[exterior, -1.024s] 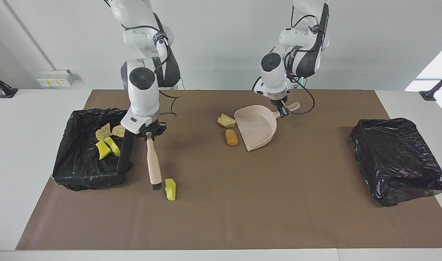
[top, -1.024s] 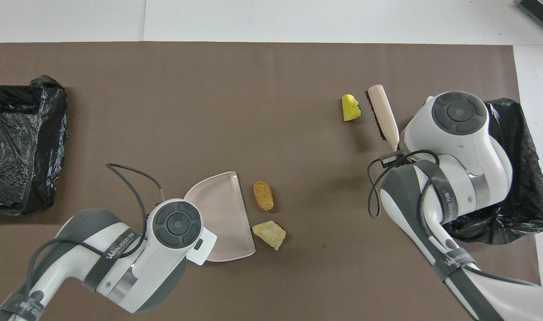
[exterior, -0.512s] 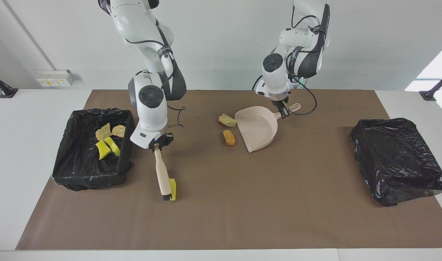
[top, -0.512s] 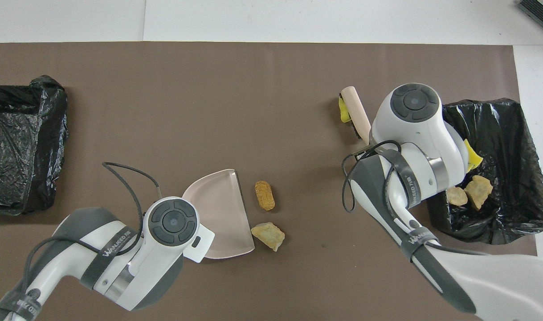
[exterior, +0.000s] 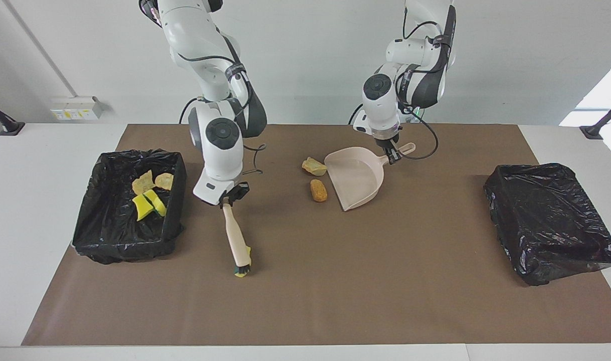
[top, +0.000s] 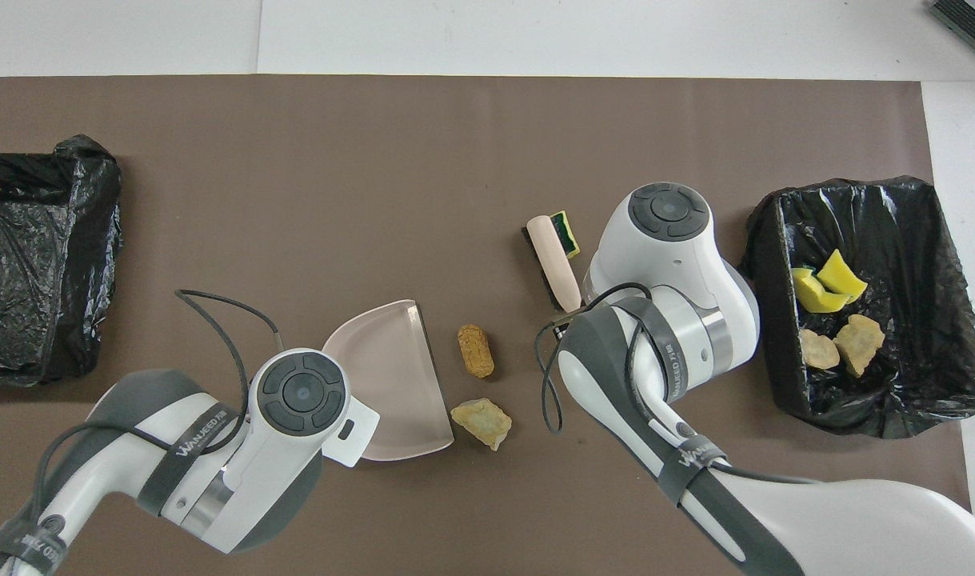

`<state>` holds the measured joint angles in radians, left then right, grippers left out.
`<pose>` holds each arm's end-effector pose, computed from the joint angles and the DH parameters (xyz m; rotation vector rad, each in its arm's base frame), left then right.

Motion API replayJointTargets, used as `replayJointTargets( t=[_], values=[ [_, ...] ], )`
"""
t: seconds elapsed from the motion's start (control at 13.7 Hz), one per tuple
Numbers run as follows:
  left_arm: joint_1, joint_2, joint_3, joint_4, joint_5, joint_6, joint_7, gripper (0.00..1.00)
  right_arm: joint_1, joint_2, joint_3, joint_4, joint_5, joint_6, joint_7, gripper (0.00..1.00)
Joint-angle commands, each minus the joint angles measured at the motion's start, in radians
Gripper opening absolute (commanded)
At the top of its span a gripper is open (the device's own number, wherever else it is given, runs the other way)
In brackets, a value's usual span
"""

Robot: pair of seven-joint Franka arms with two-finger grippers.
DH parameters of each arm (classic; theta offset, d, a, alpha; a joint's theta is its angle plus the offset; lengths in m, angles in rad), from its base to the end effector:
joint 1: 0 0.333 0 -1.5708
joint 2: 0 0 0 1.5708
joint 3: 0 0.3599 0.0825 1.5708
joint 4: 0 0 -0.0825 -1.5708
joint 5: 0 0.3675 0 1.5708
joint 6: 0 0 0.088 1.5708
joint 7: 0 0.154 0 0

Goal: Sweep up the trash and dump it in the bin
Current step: 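Brush the yellow sponge and crumbs into the dustpan with the right gripper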

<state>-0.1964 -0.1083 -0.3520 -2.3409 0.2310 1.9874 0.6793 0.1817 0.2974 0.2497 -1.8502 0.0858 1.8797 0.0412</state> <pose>0.3823 -0.2059 0.3684 -2.2697 1.8017 0.3921 0.5273 0.2455 0.3560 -2.9771 -0.5299 0.4384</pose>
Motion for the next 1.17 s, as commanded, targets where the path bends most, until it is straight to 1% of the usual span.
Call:
replayJointTargets(
  t=[0.0,0.15,0.37,0.44,0.51,0.59,0.66,0.73,0.88,1.1],
  values=[
    [0.015,-0.013,-0.002,-0.026,0.004,0.027,0.005,0.0,-0.002,-0.032,0.057,0.002,0.112,-0.05,0.034,0.0],
    [0.017,-0.013,-0.002,-0.026,0.004,0.027,0.005,0.0,-0.002,-0.053,0.098,0.006,0.123,-0.077,0.087,0.0],
    [0.017,-0.013,-0.002,-0.026,0.004,0.027,0.005,0.0,-0.042,-0.089,0.091,0.065,0.143,-0.2,0.085,0.0],
    [0.026,-0.013,-0.002,-0.026,0.004,0.027,0.003,0.0,-0.06,-0.106,0.089,0.057,0.137,-0.211,0.072,0.0],
    [0.032,-0.011,-0.002,-0.026,0.004,0.027,0.003,0.0,-0.065,-0.113,0.088,0.033,0.129,-0.202,0.048,0.0],
    [0.032,-0.011,-0.002,-0.026,0.004,0.027,0.002,0.0,-0.077,-0.139,0.088,-0.016,0.127,-0.177,0.027,0.0],
    [0.032,-0.011,-0.002,-0.026,0.004,0.027,0.003,0.0,-0.088,-0.168,0.089,-0.076,0.127,-0.127,0.01,0.0],
    [0.034,-0.011,-0.002,-0.026,0.004,0.027,0.002,0.0,-0.079,-0.2,0.089,-0.127,0.13,-0.096,0.011,0.0],
    [0.035,-0.011,-0.002,-0.026,0.004,0.027,0.002,0.0,-0.018,-0.222,0.091,-0.181,0.137,-0.083,0.054,0.0],
    [0.037,-0.011,-0.002,-0.025,0.004,0.027,0.003,0.0,0.082,-0.219,0.091,-0.251,0.137,0.007,0.181,0.0]
  ],
)
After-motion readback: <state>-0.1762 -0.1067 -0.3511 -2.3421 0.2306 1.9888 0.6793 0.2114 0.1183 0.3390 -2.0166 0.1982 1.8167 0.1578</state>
